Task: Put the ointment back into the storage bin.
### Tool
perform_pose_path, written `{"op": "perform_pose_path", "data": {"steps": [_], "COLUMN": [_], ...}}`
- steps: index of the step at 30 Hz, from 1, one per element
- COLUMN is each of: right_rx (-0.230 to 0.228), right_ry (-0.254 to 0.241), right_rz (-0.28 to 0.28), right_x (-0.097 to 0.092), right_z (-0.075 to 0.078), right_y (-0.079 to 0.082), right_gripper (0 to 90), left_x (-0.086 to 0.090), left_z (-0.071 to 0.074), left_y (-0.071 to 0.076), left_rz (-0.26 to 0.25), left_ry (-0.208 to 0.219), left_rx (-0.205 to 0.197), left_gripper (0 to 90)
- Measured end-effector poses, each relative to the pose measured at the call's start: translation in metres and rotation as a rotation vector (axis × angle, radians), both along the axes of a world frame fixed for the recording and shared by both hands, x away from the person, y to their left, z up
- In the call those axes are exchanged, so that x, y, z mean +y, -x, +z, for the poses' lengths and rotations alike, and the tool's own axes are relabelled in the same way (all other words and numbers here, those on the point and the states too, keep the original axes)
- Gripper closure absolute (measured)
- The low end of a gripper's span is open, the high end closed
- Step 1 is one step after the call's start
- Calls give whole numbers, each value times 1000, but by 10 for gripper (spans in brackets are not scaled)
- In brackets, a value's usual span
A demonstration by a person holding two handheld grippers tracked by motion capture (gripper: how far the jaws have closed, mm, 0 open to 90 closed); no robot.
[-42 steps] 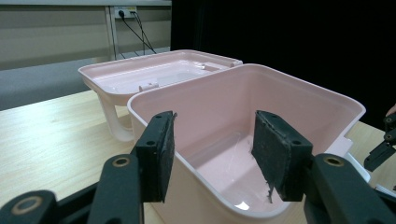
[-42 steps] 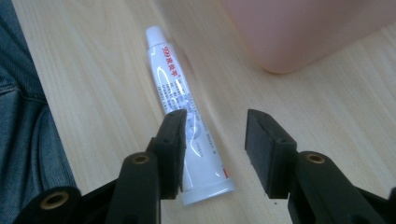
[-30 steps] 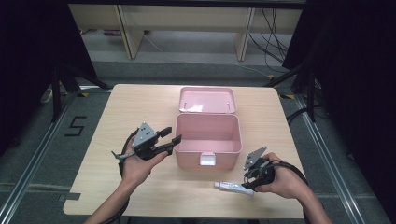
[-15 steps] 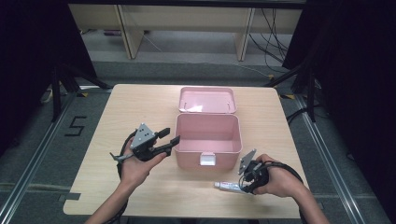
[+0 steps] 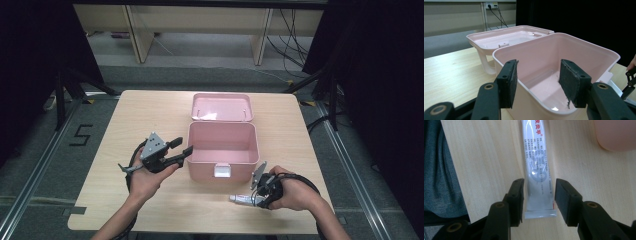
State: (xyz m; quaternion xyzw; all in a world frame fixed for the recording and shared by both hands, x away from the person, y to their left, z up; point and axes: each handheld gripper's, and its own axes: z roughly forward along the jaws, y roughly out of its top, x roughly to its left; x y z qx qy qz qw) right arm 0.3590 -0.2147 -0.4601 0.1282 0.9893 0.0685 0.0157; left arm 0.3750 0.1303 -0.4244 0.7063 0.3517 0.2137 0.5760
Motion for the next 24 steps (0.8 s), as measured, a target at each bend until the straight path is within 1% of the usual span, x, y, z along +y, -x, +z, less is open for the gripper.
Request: {"op": "perform_pose_path", "data": {"steps": [1, 2, 5, 6, 7, 8, 9, 10, 11, 12, 14, 15, 16, 17, 18, 19, 22, 23, 24], "right_rx": [-5, -4, 3, 4, -1, -1, 6, 3, 4, 5, 6, 9, 6, 7, 15, 8, 8, 14, 11], "right_ry": [0, 9, 18, 23, 16, 22, 32, 25, 38, 34, 43, 48, 41, 42, 47, 53, 62, 68, 72], "right_rz": [17, 4, 21, 14, 45, 43, 12, 37, 3, 35, 33, 14, 47, 45, 31, 15, 28, 45, 48], "right_x": [0, 1, 3, 4, 5, 5, 6, 7, 8, 8, 9, 10, 10, 11, 11, 12, 13, 14, 15], "right_z": [-1, -1, -1, -1, -2, -2, -2, -2, -2, -2, -3, -3, -4, -4, -4, -4, -5, -6, -6], "right_y": [-1, 0, -1, -1, -3, -3, -1, -3, -1, -3, -3, -1, -3, -3, -3, -2, -2, -3, -3], "right_gripper": [600, 600, 600, 600, 600, 600, 600, 600, 600, 600, 599, 599, 599, 599, 598, 598, 598, 598, 598], "left_x": [0, 0, 0, 0, 0, 0, 0, 0, 0, 0, 0, 0, 1, 1, 1, 1, 1, 1, 1], "left_z": [0, 0, 1, 1, 1, 1, 1, 1, 1, 1, 1, 1, 1, 1, 1, 1, 0, 0, 0], "left_y": [0, 0, 0, -1, -1, -1, -1, -1, -1, -1, -1, 0, -1, -1, -1, -1, -2, -2, -2], "left_rz": [0, 0, 0, 0, 0, -1, -2, -2, -2, -2, -2, -1, -1, 0, 0, 0, 0, 0, 1], "left_ry": [0, 0, -2, -2, -2, -2, -2, -2, -2, -2, -1, -2, -2, 0, 0, -2, -2, -2, -1], "left_rx": [-1, -1, 0, 0, 0, -1, 0, 0, 0, 1, 1, 1, 1, 1, 2, 3, 3, 3, 3], "left_gripper": [481, 481, 481, 481, 481, 481, 481, 481, 481, 481, 481, 481, 481, 481, 481, 481, 481, 481, 481]}}
